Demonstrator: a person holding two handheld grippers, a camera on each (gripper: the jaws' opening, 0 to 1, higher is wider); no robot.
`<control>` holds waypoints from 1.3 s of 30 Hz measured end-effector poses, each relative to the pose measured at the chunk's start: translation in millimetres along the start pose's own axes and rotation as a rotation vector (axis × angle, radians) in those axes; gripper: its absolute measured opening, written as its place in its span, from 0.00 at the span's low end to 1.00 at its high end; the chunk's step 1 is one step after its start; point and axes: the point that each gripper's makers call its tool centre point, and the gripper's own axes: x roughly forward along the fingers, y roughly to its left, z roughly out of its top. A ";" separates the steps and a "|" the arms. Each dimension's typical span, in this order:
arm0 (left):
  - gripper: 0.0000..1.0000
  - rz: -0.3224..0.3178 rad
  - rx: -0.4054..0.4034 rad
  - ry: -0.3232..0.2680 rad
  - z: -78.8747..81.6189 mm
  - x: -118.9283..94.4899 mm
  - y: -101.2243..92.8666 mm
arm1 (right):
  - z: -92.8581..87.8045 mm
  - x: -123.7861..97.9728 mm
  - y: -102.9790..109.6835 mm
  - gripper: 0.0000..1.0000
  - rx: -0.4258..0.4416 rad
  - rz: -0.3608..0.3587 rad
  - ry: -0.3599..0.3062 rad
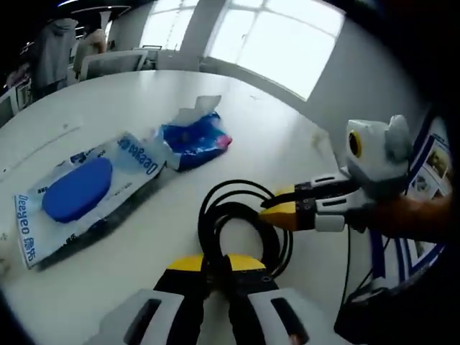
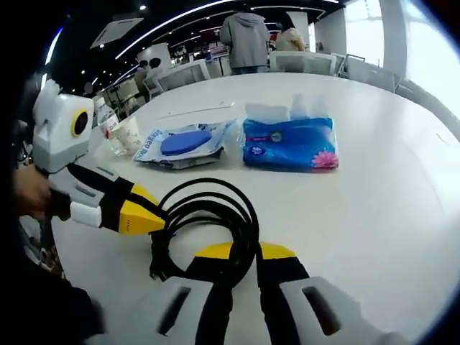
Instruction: Arrange the tabletop items into an orderly group along one side of the table until the central work area is clear of visible clutter.
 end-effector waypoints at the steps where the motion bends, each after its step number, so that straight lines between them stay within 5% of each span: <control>1: 0.07 0.000 -0.003 0.001 -0.1 -0.6 0.3 | 0.5 -0.7 0.4 0.06 0.003 0.001 0.000; 10: 0.03 -0.020 -0.036 0.005 7.5 -13.2 -0.9 | 22.6 -9.8 1.0 0.01 0.016 0.007 -0.014; 25: 0.03 -0.031 -0.048 -0.062 46.1 -15.5 5.3 | 68.9 -19.7 -12.4 0.01 -0.007 -0.018 -0.099; 39: 0.03 -0.017 -0.091 0.001 44.8 5.1 18.9 | 66.6 3.4 -18.4 0.01 -0.011 0.001 -0.047</control>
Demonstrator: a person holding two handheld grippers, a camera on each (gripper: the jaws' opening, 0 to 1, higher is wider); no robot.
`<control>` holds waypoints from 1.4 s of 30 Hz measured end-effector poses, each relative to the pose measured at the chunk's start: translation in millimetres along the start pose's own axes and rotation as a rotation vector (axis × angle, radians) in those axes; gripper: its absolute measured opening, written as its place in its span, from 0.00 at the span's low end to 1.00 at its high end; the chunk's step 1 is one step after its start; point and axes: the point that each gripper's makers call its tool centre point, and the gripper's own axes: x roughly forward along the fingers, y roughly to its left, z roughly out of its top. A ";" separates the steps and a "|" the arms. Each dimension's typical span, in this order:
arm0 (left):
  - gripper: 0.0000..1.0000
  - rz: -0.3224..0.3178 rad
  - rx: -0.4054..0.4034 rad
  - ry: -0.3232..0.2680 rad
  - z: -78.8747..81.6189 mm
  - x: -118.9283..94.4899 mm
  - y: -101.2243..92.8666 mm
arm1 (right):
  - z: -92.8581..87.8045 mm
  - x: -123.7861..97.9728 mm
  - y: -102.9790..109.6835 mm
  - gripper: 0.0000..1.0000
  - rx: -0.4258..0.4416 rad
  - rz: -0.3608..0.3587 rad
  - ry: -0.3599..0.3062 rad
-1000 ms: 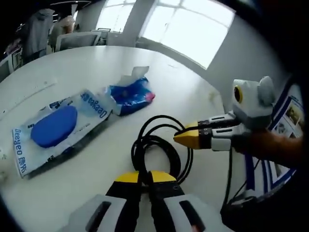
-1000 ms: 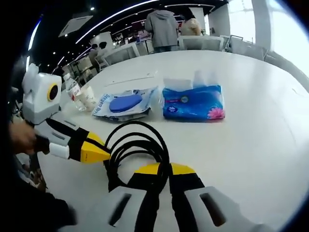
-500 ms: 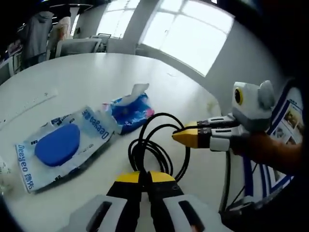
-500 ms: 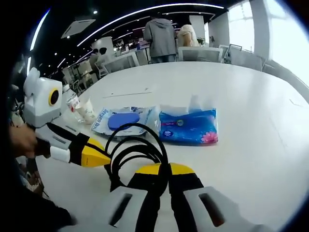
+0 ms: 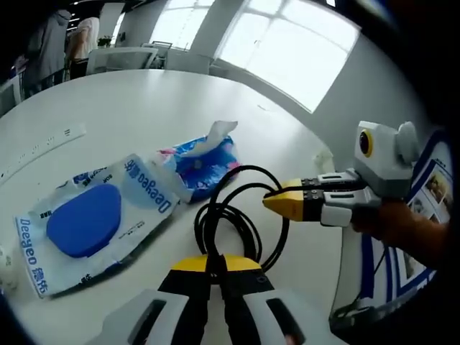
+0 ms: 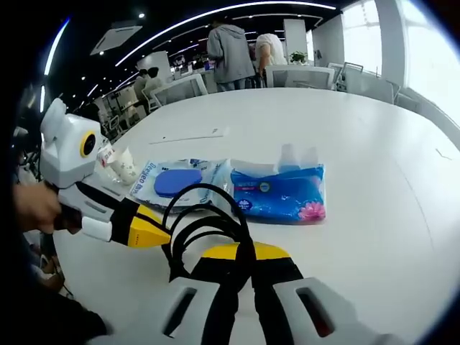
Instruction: Arrange the tabletop items into an orderly group along one side of the table until the central work area is clear of visible clutter.
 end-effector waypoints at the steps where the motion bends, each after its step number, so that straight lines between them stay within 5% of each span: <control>1: 0.03 0.004 -0.003 0.013 -2.6 1.8 1.6 | -1.1 1.3 0.2 0.01 -0.002 0.003 0.004; 14: 0.05 0.017 -0.012 0.036 -7.4 4.6 8.5 | -14.8 18.6 -5.2 0.03 0.020 0.005 0.022; 18: 0.13 0.022 -0.001 0.045 -10.6 3.8 11.3 | -15.8 19.8 -3.4 0.10 0.018 0.016 0.025; 33: 0.33 0.021 0.015 -0.086 -6.0 -21.8 7.3 | -4.3 10.6 7.7 0.34 -0.012 0.034 -0.030; 42: 0.42 0.082 0.021 -0.179 -24.6 -63.7 17.9 | 4.8 -5.2 17.6 0.47 -0.028 0.061 -0.072</control>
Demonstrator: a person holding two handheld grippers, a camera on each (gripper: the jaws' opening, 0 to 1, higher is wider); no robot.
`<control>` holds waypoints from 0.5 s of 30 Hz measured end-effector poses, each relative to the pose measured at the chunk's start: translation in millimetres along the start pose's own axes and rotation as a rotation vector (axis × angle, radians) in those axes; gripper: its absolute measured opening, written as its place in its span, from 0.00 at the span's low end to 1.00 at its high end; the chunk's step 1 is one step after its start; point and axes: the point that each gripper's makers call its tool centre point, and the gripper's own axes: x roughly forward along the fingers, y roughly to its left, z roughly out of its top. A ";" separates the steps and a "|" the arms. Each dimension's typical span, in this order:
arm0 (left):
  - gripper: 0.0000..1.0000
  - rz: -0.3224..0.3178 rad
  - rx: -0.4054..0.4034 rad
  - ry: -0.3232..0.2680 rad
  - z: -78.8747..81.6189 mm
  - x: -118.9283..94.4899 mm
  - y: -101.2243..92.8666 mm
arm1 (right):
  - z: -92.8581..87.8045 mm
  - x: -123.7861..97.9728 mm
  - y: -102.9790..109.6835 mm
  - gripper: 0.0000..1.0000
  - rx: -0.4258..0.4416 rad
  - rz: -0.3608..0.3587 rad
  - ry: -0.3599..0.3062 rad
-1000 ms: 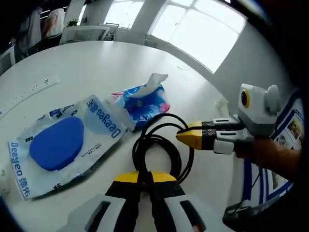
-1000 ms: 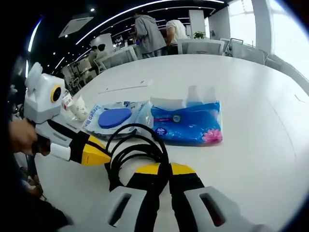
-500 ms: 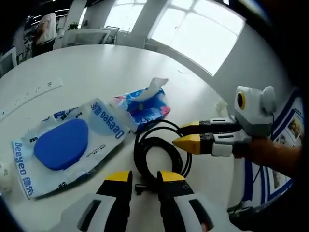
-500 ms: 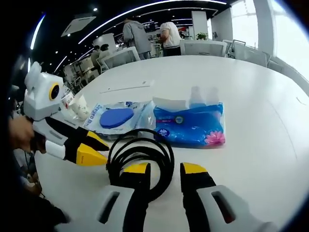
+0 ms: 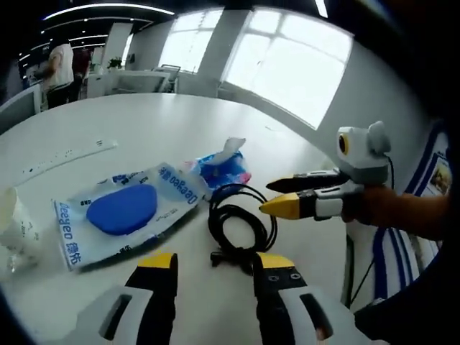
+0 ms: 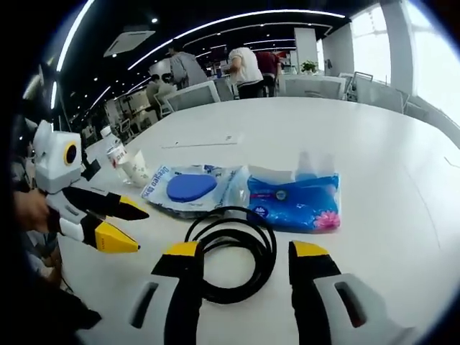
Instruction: Arrange the tabletop items into an orderly group along one side of the table until the central work area is clear of visible clutter.
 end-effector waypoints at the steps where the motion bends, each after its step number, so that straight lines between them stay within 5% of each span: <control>1: 0.44 0.010 -0.004 -0.010 -1.7 -4.9 3.0 | -1.1 0.7 -0.3 0.48 -0.001 0.003 0.001; 15: 0.59 0.181 -0.071 -0.111 -27.3 -102.1 58.1 | 6.8 -24.3 12.8 0.65 -0.027 0.044 -0.036</control>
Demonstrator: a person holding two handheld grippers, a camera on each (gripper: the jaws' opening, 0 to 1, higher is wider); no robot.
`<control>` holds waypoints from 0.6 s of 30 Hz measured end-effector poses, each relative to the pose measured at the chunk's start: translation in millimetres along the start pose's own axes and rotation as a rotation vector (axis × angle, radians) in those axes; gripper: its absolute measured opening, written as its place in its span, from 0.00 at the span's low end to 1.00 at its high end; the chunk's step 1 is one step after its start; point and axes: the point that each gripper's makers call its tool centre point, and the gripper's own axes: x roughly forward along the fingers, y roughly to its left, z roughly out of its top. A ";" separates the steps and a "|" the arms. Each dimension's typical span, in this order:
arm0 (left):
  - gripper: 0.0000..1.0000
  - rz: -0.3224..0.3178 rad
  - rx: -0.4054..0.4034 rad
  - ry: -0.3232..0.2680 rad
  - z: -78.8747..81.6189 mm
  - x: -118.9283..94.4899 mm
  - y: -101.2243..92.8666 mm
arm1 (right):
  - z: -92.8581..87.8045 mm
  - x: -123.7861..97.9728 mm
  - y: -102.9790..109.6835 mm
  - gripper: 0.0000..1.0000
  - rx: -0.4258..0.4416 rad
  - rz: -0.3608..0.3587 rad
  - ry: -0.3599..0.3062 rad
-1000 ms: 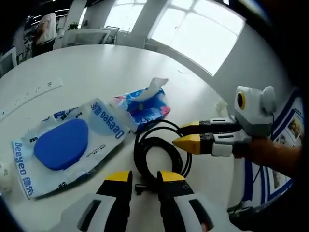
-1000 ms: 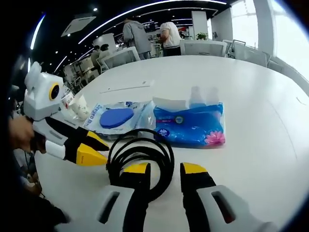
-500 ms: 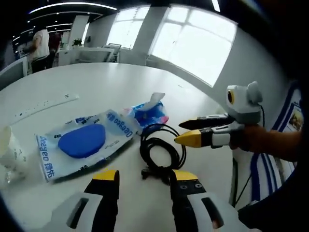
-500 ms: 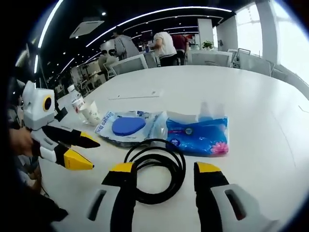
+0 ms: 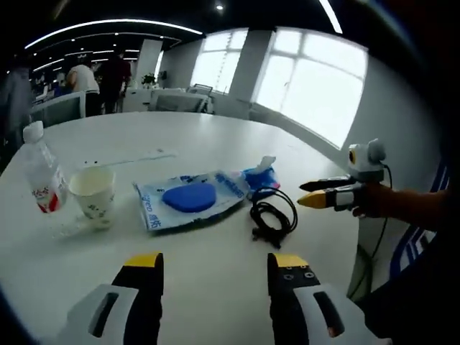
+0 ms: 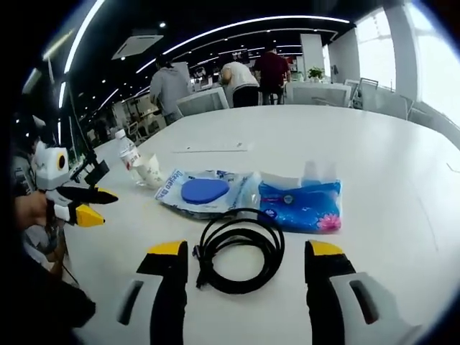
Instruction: Arrange the tabletop items into an orderly group along one side of the table until the central work area is clear of visible clutter.
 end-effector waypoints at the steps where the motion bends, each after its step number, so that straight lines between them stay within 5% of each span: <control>1: 0.60 0.020 -0.003 -0.004 0.8 -8.7 3.6 | 0.4 -1.9 0.5 0.66 -0.001 0.005 -0.003; 8: 0.69 0.096 0.008 -0.035 -0.2 -47.6 34.8 | -3.6 -18.7 1.6 0.77 -0.015 0.029 -0.013; 18: 0.88 0.130 0.001 -0.077 0.9 -80.3 44.6 | -9.1 -46.7 -3.5 0.90 -0.047 0.043 -0.028</control>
